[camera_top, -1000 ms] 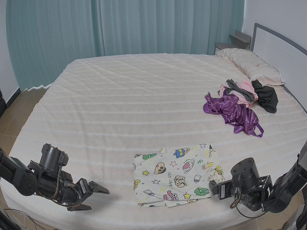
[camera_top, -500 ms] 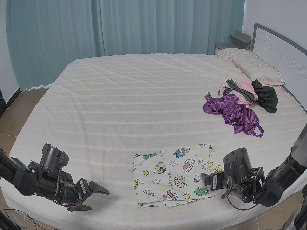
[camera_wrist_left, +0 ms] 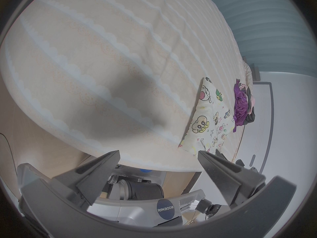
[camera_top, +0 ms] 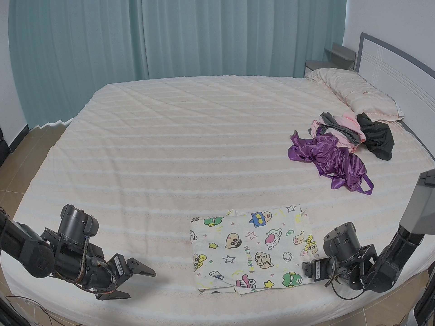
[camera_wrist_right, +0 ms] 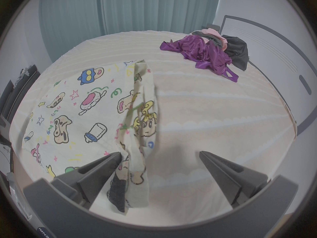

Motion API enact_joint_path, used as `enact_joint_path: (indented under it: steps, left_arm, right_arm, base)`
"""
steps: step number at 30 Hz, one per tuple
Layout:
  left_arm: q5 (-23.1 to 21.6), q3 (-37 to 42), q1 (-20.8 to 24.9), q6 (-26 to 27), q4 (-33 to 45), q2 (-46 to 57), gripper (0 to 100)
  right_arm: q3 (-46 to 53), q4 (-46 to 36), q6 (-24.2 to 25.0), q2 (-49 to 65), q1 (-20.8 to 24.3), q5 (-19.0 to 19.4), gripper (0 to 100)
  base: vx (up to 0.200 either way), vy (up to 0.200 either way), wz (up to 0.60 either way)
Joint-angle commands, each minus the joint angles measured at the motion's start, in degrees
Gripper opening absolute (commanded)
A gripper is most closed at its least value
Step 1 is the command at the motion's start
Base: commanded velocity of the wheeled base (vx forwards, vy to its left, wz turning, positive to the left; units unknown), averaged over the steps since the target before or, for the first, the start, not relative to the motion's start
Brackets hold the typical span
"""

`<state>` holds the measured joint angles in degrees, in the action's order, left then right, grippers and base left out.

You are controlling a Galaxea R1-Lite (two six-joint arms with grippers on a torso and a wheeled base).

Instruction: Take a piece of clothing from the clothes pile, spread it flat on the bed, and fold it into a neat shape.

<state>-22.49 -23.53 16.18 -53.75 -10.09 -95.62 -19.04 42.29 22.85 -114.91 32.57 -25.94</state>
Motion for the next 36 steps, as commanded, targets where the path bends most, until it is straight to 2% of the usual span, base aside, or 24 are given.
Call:
enact_joint_path:
  steps: [1, 7, 15, 20, 22, 24, 30, 36]
  left_arm:
    - [-0.01, 0.06, 0.08, -0.04, -0.01, -0.18, 100]
    - [-0.01, 0.06, 0.08, 0.05, -0.01, -0.44, 100]
    - [-0.01, 0.06, 0.08, -0.04, -0.01, -0.53, 100]
    - [-0.01, 0.06, 0.17, -0.04, -0.01, -0.44, 100]
    - [-0.01, 0.06, 0.17, -0.04, -0.01, -0.53, 100]
    - [-0.01, 0.06, 0.17, 0.05, -0.01, -0.53, 100]
    - [-0.01, 0.06, 0.17, 0.05, -0.01, -0.97, 100]
    - [-0.01, -0.03, 0.17, -0.04, -0.01, -1.32, 100]
  right_arm:
    - [2.08, 0.07, 0.01, 3.2, -2.08, 0.01, 100]
    - [0.85, 0.25, 0.01, 6.89, -5.42, 1.95, 100]
    - [-2.93, 4.56, 1.59, 8.47, -6.29, 6.43, 100]
    - [-8.29, 4.64, 6.16, 6.01, -7.0, 12.32, 100]
    - [-11.1, 4.56, 9.23, 3.73, -7.26, 16.1, 100]
    - [-12.69, 4.64, 10.11, 1.53, -7.61, 17.77, 100]
    - [-18.84, 4.73, 10.29, -4.53, -8.32, 18.91, 100]
    - [-20.42, 4.64, 10.29, -5.77, -8.23, 19.0, 100]
  base:
    - [0.0, 0.0, 0.0]
    - [0.0, 0.0, 0.0]
    - [0.0, 0.0, 0.0]
    - [0.0, 0.0, 0.0]
    - [0.0, 0.0, 0.0]
    - [0.0, 0.0, 0.0]
    - [0.0, 0.0, 0.0]
    - [0.0, 0.0, 0.0]
